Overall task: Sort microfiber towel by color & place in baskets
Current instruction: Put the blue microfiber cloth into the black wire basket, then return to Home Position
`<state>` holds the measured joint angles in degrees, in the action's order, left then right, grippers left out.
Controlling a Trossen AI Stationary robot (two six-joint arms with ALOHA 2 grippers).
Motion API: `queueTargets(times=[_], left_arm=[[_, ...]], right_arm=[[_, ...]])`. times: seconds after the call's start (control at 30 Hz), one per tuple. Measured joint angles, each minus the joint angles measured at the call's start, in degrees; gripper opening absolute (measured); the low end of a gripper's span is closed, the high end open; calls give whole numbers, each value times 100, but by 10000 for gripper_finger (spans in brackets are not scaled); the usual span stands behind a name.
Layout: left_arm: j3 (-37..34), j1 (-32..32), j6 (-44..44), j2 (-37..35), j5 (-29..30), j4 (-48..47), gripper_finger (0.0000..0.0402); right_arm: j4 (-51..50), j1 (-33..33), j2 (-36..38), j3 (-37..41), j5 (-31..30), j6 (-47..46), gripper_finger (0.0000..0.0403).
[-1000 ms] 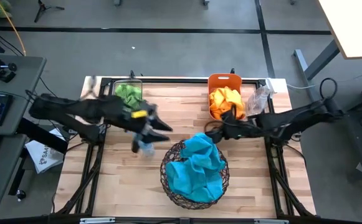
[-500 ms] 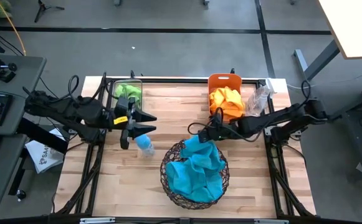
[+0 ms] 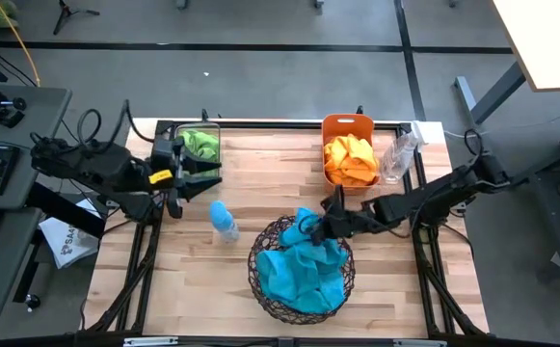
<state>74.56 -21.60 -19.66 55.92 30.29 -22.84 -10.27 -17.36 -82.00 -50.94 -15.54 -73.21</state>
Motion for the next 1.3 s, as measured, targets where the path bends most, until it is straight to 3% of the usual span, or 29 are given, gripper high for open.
queueTargets(times=[0.27, 0.53, 0.73, 1.03, 1.17, 1.3], left_arm=[[0, 2, 333, -146, 254, -82, 174], [0, 2, 344, -148, 506, -289, 174], [0, 2, 396, -166, 515, -284, 174], [-6, -26, 478, -167, 493, -645, 174], [-771, -308, 124, -390, 728, -791, 174], [-2233, -398, -91, -1031, 782, 358, 165]], right_arm=[[60, -440, -666, -5, -31, -708, 0], [247, -643, -1099, 2, 727, -826, 0], [246, -617, -583, 0, 655, -380, 0], [620, -617, 653, 0, 736, 1058, 0], [615, -617, 1228, 0, 450, 1545, 0], [617, -617, 1701, 0, 58, 2034, 0]])
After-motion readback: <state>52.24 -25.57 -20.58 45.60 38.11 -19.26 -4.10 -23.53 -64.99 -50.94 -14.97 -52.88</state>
